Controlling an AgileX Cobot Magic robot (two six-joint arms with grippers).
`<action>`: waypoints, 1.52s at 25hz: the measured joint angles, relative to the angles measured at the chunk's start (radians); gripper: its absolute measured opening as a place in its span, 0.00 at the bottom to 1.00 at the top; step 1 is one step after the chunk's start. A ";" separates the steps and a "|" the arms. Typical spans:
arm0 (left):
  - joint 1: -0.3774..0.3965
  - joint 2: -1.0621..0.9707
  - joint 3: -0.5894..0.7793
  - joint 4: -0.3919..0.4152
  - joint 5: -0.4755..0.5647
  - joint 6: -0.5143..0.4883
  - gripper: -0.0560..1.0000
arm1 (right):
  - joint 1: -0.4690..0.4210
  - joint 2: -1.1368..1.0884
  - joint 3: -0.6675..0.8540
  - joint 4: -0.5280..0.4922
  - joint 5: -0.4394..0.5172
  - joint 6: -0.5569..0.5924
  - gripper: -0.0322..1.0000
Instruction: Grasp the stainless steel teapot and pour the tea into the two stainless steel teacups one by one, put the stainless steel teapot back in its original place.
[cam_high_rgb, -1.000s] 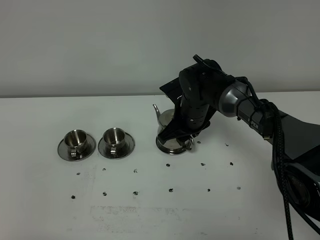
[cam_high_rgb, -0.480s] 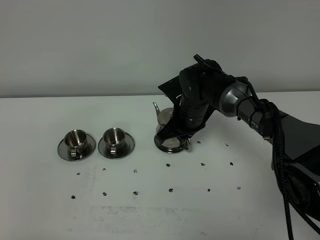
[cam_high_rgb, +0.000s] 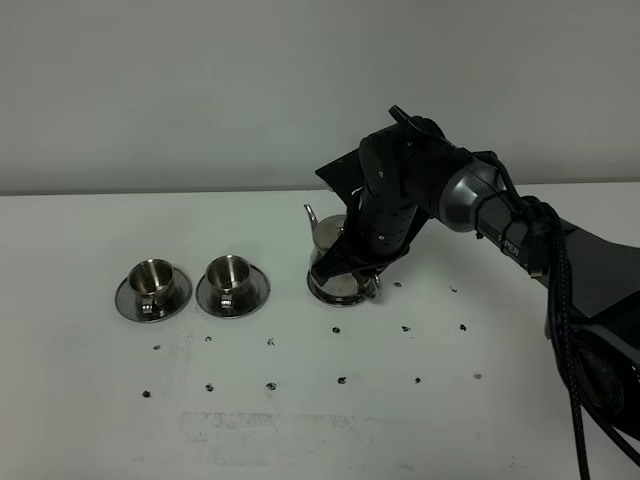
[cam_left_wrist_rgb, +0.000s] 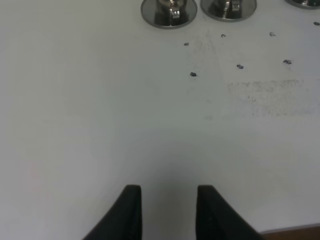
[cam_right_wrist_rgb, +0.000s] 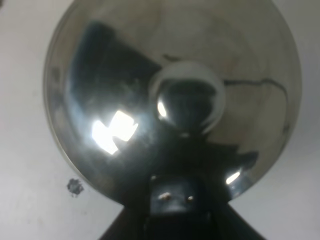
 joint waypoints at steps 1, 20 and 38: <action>0.000 0.000 0.000 0.000 0.000 0.000 0.32 | 0.000 -0.007 0.000 0.000 0.001 0.000 0.21; 0.000 0.000 0.000 0.000 0.000 0.001 0.32 | 0.082 -0.224 0.069 -0.010 -0.040 -0.001 0.21; 0.000 0.000 0.000 0.000 0.000 0.001 0.32 | 0.210 -0.374 0.408 -0.140 -0.248 -0.132 0.21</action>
